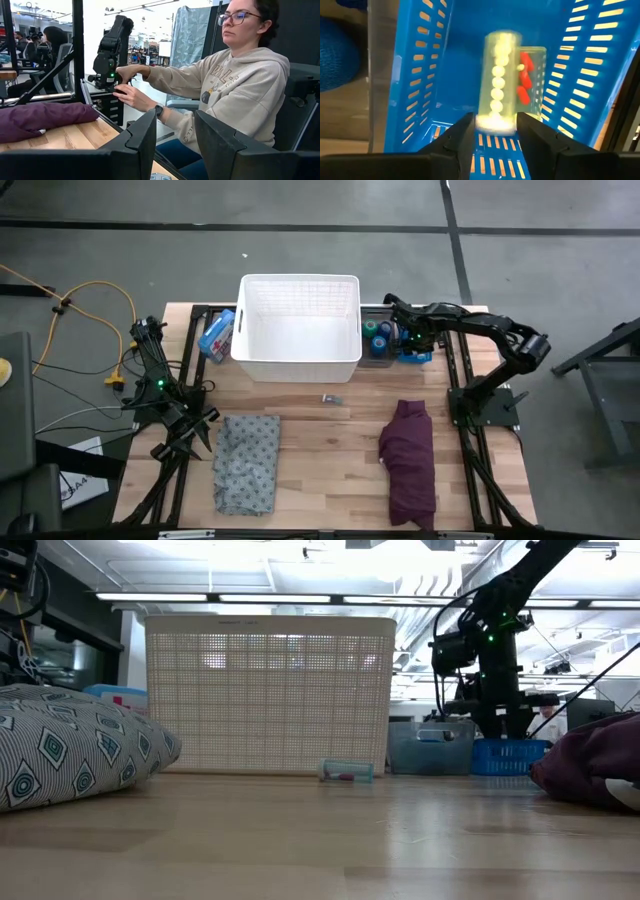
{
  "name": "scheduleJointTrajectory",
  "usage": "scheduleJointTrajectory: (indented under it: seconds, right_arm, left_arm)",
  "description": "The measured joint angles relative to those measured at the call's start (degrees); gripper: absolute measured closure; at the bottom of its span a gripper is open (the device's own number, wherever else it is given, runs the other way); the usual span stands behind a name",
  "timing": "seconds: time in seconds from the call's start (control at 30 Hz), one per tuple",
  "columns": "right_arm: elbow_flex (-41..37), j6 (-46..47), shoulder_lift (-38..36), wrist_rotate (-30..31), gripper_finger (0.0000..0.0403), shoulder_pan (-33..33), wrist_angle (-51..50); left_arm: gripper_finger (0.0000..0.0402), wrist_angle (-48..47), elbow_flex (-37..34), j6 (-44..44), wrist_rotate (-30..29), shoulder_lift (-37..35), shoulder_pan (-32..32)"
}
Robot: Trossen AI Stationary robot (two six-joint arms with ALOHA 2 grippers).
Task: Pick & Place Medicine items
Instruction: Put the yellow pill bottle into the blue bin, then put the blue pill bottle into the blue bin
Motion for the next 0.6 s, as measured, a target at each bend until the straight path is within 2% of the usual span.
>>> scheduleJointTrajectory:
  seconds: [0.27,0.6]
  right_arm:
    - [0.00,-0.07,0.00,0.00,0.0242,0.00,0.00]
    - [0.02,-0.11,0.00,0.01,0.0244,0.00,1.13]
  left_arm:
    - [0.0274,0.00,0.00,0.00,0.00,0.01,-0.01]
    - [0.0274,0.00,0.00,0.00,0.01,0.01,-0.01]
